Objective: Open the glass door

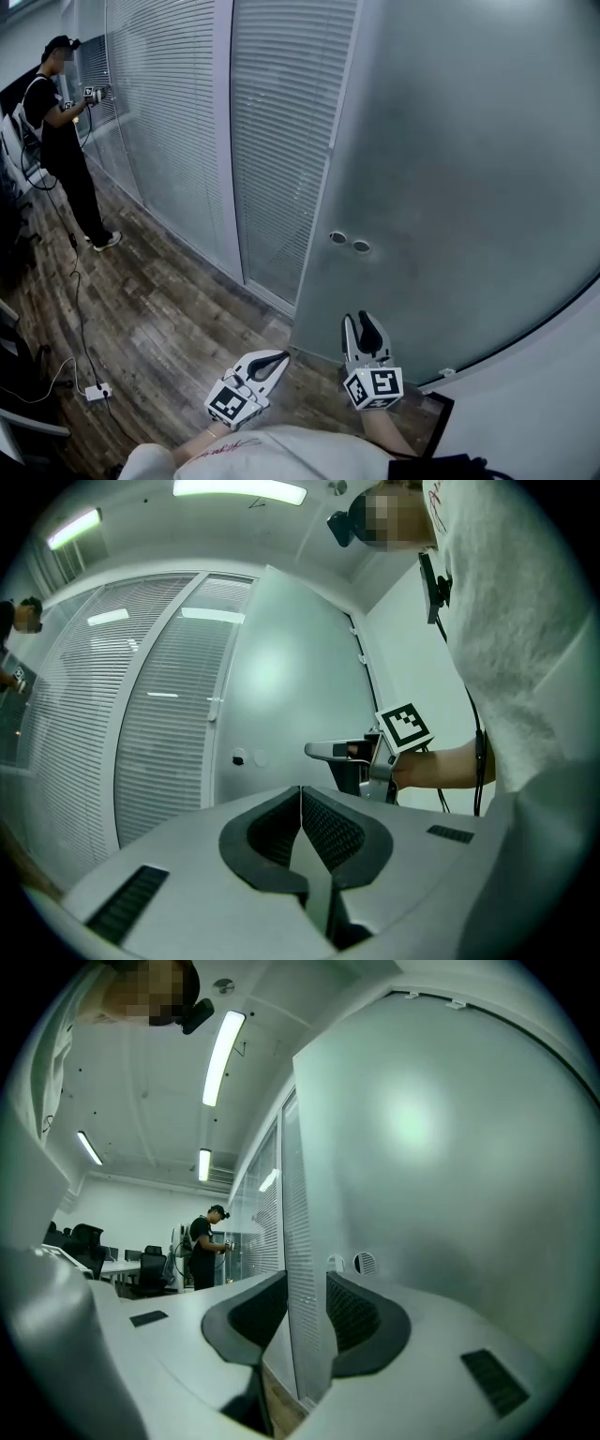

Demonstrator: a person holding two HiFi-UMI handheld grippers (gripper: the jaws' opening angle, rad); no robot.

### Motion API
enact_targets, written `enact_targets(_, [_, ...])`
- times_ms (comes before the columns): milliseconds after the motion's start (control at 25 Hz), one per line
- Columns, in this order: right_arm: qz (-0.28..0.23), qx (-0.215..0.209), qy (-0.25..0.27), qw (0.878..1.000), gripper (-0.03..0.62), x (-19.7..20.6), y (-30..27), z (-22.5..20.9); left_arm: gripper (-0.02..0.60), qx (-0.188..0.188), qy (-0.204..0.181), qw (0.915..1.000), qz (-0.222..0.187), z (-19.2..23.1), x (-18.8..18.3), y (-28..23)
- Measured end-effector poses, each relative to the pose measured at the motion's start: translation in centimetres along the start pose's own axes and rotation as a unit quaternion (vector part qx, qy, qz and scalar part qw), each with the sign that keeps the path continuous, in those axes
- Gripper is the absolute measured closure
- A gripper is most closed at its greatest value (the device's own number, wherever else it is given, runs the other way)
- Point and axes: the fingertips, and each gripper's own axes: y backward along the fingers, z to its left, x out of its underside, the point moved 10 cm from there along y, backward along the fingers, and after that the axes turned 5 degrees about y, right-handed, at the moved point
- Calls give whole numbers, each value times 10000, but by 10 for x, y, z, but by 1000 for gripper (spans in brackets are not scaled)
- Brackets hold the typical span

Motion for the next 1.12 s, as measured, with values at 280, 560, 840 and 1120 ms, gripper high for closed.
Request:
enact_targets(280, [-83,281,196,9994,464,-2,-59,-6,563,72,11,10000,60,34,-9,-15])
enact_targets(560, [-55,1284,301,9912,427,8,-139,-34,563,554,-257,9981,-15,98,-28,-49])
enact_targets(840, [-5,1906,327,9811,425,13,-162,-35,563,874,-355,9955,-56,141,-45,-57])
enact_targets(1120, [-93,2128,396,9762,427,20,-179,-43,563,1105,-355,9932,46,168,-39,-64])
